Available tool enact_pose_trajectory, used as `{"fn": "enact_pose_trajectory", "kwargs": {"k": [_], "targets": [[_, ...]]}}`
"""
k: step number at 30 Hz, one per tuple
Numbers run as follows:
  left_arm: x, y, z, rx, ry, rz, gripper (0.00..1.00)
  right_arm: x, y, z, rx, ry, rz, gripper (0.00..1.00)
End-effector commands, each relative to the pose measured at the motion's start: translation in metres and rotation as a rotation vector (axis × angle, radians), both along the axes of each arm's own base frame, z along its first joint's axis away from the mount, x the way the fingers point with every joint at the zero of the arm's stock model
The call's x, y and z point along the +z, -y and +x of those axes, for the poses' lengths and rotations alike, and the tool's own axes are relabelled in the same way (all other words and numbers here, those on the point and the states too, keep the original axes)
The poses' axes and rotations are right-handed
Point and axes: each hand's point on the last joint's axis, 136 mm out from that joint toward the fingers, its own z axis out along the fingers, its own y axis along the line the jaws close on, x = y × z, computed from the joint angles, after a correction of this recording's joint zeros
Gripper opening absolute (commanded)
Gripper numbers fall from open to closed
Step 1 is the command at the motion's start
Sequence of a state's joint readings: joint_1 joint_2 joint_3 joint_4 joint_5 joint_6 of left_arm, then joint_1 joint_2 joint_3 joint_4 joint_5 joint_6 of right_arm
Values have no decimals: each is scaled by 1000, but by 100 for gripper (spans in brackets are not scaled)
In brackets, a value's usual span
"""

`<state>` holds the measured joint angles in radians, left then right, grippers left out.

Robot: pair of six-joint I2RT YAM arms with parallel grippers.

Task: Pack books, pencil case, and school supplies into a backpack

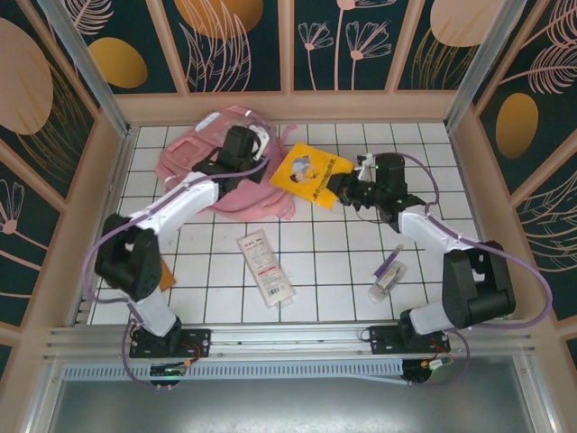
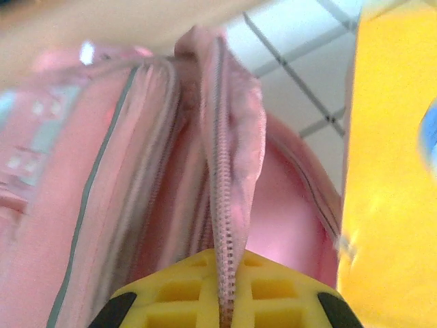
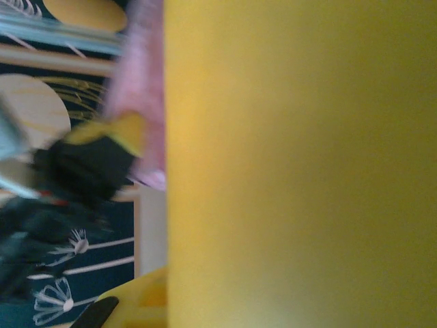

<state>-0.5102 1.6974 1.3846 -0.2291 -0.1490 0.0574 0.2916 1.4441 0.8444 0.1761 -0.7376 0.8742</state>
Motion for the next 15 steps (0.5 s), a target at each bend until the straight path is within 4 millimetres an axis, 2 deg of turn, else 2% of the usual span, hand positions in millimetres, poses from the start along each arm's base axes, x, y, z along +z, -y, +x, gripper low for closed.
{"fn": "enact_pose_trajectory", "kwargs": {"k": [1,4,6,8,10,12,15], "targets": [[112,-1,7,42,263,-157,0,12,-25,-8,152,20,51,0],[149,-8,8,63,364,-178,0,9,-49,-3,189,-21,115,0],[165,-1,6,13,403,-188,0,14,-69,9,203,-16,179,0],[178,7,4,-27,416,-219,0,19,-92,28,204,2,228,0],[189,13,2,-50,419,-265,0,25,-114,56,160,34,287,0],[194,18,-2,-77,414,-300,0,24,-132,82,104,32,327,0],[196,24,-6,-104,401,-346,0,2,-158,120,14,19,324,0]]}}
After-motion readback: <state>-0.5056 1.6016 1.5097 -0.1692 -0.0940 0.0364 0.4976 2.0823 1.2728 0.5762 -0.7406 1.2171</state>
